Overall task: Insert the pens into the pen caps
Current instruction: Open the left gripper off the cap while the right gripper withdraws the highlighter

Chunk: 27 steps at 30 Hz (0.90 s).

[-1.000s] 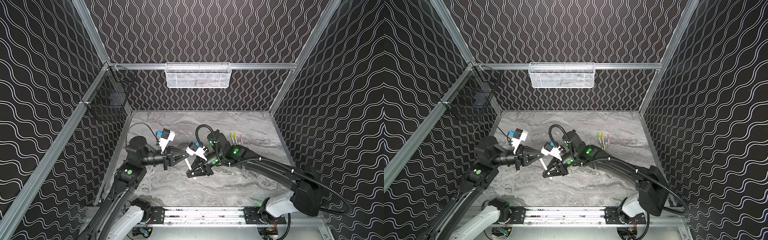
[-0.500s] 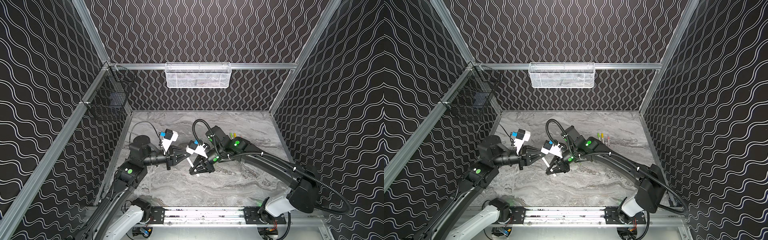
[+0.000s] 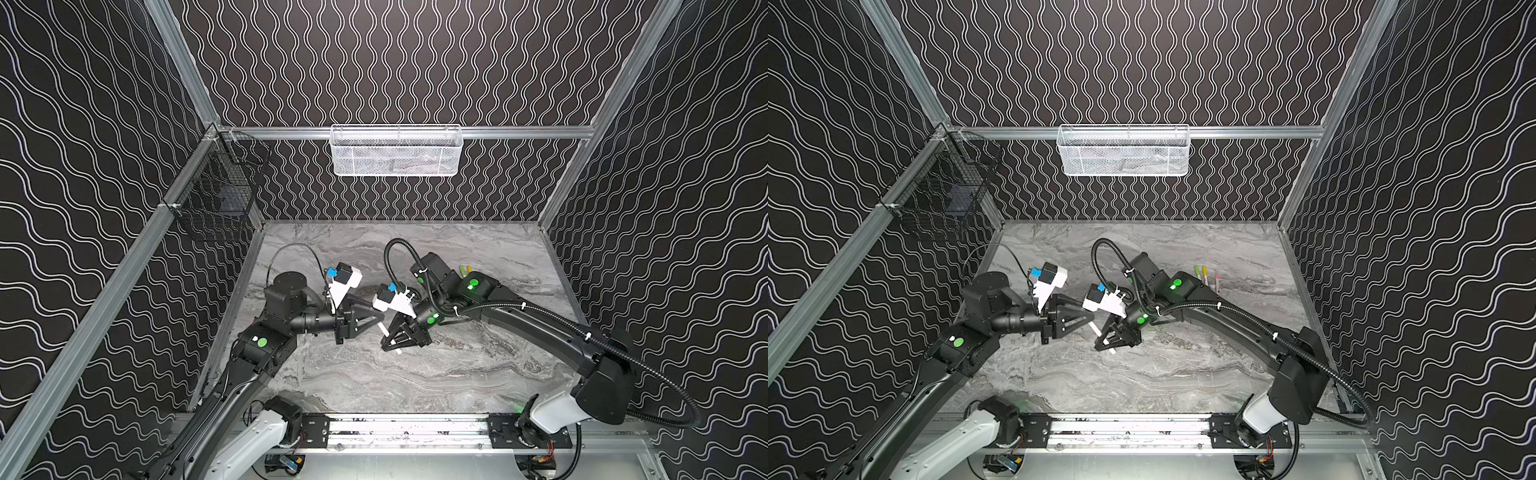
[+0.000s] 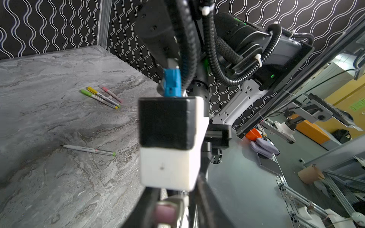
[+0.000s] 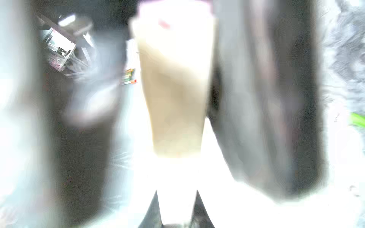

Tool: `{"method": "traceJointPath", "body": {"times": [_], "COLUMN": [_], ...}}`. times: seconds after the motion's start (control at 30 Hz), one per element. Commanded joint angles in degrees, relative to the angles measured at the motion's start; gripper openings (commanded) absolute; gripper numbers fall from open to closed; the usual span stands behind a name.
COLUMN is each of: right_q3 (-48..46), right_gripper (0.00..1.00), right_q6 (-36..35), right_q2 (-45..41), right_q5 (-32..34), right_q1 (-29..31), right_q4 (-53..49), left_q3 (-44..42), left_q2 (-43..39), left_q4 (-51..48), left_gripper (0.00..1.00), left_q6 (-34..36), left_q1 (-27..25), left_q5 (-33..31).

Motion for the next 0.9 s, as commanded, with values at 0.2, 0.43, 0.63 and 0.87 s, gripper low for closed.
{"method": "traceJointPath", "body": {"times": [0.2, 0.43, 0.63, 0.87], "right_q3": [-9.39, -11.45, -9.40, -8.13], "right_gripper": [0.00, 0.00, 0.00, 0.00], "right_q6": [10.49, 17.28, 15.60, 16.34], "right_q2": [-0.53, 0.40, 5.35, 12.52], "right_q5": [0.70, 13.64, 31.84, 43.38], "right_q1": [-4.36, -13.85, -18.50, -21.33], "right_q4": [16.63, 15.73, 9.15, 9.39], "left_q3": [0.31, 0.84, 0.89, 1.02], "left_q2": [-2.42, -3.09, -4.07, -4.58], "left_q4": [-6.45, -10.03, -12.03, -13.94], "left_gripper": [0.80, 0.99, 0.99, 0.99], "left_q6": [0.53, 1.70, 2.26, 3.11], "left_q1": [-0.01, 0.13, 0.25, 0.27], "left_q5": [1.84, -3.29, -5.80, -6.68]}}
